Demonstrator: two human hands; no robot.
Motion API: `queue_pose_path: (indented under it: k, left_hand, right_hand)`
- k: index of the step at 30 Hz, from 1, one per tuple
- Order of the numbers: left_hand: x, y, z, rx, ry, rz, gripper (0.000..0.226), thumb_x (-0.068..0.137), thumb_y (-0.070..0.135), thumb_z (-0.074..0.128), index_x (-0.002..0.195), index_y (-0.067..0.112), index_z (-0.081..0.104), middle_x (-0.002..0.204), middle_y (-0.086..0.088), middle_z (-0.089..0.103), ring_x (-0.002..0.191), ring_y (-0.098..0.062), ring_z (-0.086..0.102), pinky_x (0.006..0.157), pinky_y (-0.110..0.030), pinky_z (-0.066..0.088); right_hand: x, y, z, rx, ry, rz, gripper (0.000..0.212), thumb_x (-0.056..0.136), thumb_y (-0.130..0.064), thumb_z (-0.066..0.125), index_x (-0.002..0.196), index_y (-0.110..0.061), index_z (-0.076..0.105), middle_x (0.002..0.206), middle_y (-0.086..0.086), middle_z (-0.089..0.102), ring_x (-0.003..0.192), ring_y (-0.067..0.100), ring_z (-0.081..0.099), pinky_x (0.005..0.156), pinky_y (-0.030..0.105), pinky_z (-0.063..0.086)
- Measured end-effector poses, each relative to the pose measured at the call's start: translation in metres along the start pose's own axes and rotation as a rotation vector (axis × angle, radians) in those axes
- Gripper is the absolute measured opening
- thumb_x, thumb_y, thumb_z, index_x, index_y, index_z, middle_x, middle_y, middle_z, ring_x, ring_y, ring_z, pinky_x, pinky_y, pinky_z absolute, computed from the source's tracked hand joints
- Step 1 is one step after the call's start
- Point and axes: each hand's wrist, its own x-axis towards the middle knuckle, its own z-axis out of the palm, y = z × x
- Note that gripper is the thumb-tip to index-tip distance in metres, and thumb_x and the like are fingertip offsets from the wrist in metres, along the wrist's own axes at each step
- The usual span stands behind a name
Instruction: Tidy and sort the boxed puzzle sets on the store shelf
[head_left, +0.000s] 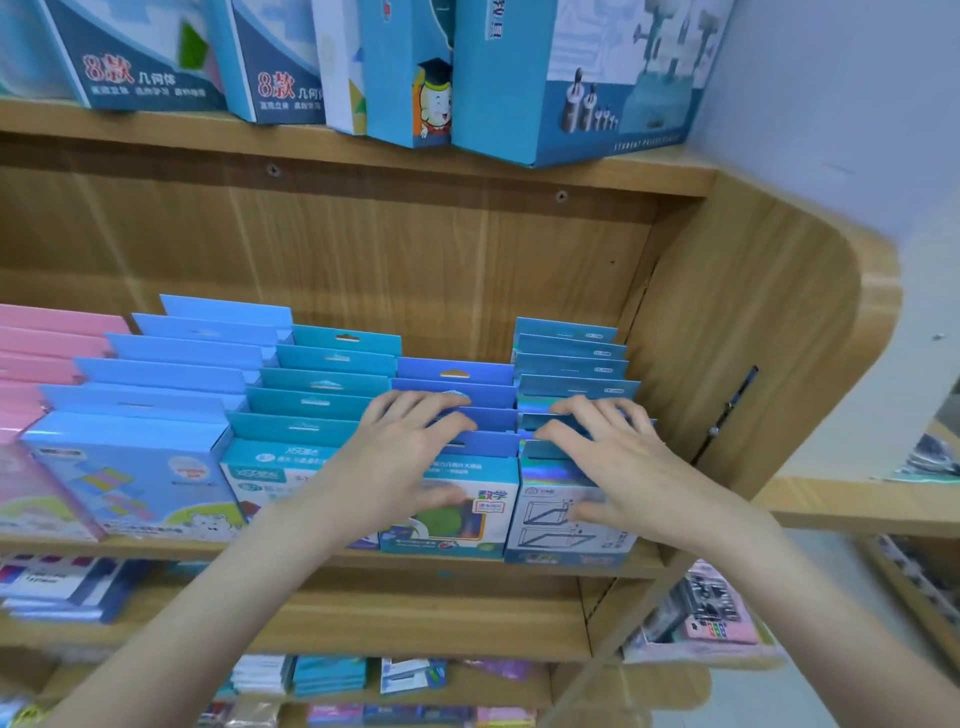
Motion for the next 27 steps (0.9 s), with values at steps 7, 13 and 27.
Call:
queue_pose_path:
  k: [7,13,27]
  left_hand:
    - [-0.001,-0.003,0.003,-0.033,0.056,0.024,0.056,0.068,0.061,0.046,0.103,0.02,0.061,0.117,-0.001,0.06,0.106,-0.013,0.039,0.093,-0.029,0.022]
    - [0.0,-0.003,0.004,0.006,0.104,0.035,0.056,0.069,0.06,0.045,0.104,0.018,0.061,0.116,-0.003,0.061,0.105,-0.014,0.04,0.093,-0.031,0.022]
    - [0.0,0.013,-0.001,0.052,0.144,0.086,0.069,0.073,0.059,0.046,0.128,0.018,0.042,0.124,0.001,0.054,0.113,-0.015,0.039,0.103,-0.036,0.019]
  right_hand:
    - [-0.002,0.0,0.009,-0.007,0.095,-0.005,0.064,0.077,-0.031,0.069,0.126,-0.03,0.027,0.136,0.001,0.03,0.121,0.024,0.033,0.107,0.042,0.016]
    - [0.001,-0.004,0.017,-0.054,0.14,0.049,0.075,0.064,-0.034,0.078,0.118,-0.028,0.025,0.129,0.006,0.043,0.116,0.03,0.043,0.103,0.049,0.028]
    - [-0.032,0.02,-0.003,0.283,0.158,0.321,0.107,0.065,-0.051,0.074,0.144,-0.035,0.004,0.151,-0.006,-0.004,0.138,0.017,0.0,0.115,0.042,0.01]
